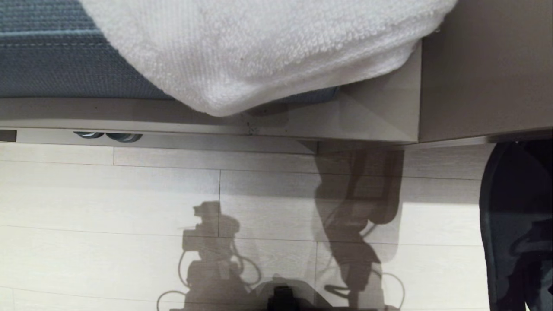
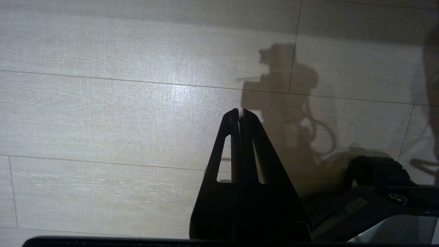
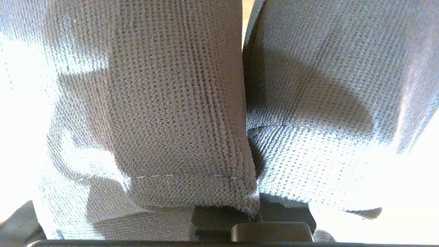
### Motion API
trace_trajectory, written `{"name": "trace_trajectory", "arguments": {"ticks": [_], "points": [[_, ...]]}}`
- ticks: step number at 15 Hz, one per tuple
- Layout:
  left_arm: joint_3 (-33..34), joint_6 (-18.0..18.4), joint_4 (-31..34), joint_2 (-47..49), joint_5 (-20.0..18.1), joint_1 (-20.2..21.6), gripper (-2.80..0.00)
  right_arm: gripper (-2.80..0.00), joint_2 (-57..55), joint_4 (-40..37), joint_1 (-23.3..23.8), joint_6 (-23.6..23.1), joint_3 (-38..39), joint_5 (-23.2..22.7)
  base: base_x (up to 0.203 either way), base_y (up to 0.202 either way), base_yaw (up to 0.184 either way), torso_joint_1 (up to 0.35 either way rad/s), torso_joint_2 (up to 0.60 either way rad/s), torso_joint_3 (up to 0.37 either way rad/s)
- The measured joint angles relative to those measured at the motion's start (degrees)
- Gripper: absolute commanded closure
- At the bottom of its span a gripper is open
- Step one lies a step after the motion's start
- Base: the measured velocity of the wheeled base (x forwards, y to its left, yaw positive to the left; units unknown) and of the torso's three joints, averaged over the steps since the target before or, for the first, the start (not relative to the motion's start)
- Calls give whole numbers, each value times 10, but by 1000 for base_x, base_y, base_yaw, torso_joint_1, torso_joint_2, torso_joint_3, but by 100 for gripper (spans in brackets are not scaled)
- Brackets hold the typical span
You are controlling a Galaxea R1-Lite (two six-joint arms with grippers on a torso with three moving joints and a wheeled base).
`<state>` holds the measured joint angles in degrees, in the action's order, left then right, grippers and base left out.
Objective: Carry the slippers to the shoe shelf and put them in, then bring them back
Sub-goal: Place the slippers into the shoe cabinet
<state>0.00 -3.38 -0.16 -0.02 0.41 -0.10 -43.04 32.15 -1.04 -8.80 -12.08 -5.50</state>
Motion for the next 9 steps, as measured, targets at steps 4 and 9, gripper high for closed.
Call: {"name": "trace_trajectory", "arguments": {"ticks": [4,9], "points": [[0,0,0,0,0,0,0,0,140,-179,13,21,-23,45,0,0,0,0,0,0],[0,0,0,0,0,0,0,0,267,-211,17,25,40,38,0,0,0,0,0,0]]}}
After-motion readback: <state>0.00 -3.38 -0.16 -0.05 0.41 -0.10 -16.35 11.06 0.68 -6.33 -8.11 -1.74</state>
